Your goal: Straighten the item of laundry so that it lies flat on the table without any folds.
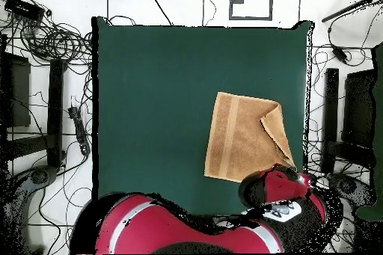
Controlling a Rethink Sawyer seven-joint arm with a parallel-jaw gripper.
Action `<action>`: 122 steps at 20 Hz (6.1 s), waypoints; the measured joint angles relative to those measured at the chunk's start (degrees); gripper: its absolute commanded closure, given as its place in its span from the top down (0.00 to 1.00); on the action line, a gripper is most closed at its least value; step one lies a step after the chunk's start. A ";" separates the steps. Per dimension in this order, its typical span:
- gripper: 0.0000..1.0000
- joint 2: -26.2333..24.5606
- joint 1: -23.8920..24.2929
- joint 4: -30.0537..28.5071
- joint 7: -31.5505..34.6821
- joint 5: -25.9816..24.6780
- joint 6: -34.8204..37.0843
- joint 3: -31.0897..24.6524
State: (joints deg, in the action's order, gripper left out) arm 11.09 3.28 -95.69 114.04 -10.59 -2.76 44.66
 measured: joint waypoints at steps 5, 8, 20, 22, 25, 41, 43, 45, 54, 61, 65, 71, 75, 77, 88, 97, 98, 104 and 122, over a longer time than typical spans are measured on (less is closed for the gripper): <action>1.00 -0.85 1.43 0.12 0.00 0.73 -2.78 0.03; 1.00 -0.98 2.52 0.51 0.00 0.73 -3.31 0.03; 1.00 7.48 13.44 0.87 0.00 -3.97 -0.55 -12.55; 1.00 8.48 15.03 0.88 -0.01 -4.63 0.12 -14.98; 1.00 9.99 17.95 0.87 0.00 -5.54 1.38 -19.88; 1.00 14.13 15.03 -1.05 0.00 -5.89 10.31 -30.48; 1.00 14.71 14.20 -1.40 0.00 -5.89 11.06 -30.63; 1.00 15.33 13.30 -1.89 0.00 -5.85 11.56 -30.69; 1.00 14.30 12.63 -1.66 0.00 -5.86 11.38 -30.88; 1.00 10.14 13.30 1.39 -0.01 -5.91 8.47 -31.14; 1.00 9.98 12.86 1.50 -0.01 -5.90 8.39 -30.78; 1.00 9.95 12.64 1.52 -0.01 -5.91 8.40 -30.64; 1.00 9.94 12.22 1.54 -0.01 -5.91 8.39 -30.43; 1.00 9.92 11.78 1.54 -0.01 -5.90 8.37 -30.28; 1.00 8.91 5.69 2.17 -0.01 -2.40 8.33 -28.35; 1.00 8.74 2.67 2.42 -0.01 -1.15 8.33 -28.57; 1.00 8.74 2.61 2.42 -0.01 -0.84 8.34 -28.60; 1.00 8.68 2.39 2.40 -0.01 0.38 8.35 -28.59; 1.00 13.29 18.35 -2.00 -0.01 -4.86 8.41 -43.18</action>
State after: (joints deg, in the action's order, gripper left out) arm 24.39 21.63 -97.70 114.02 -15.45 5.65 1.48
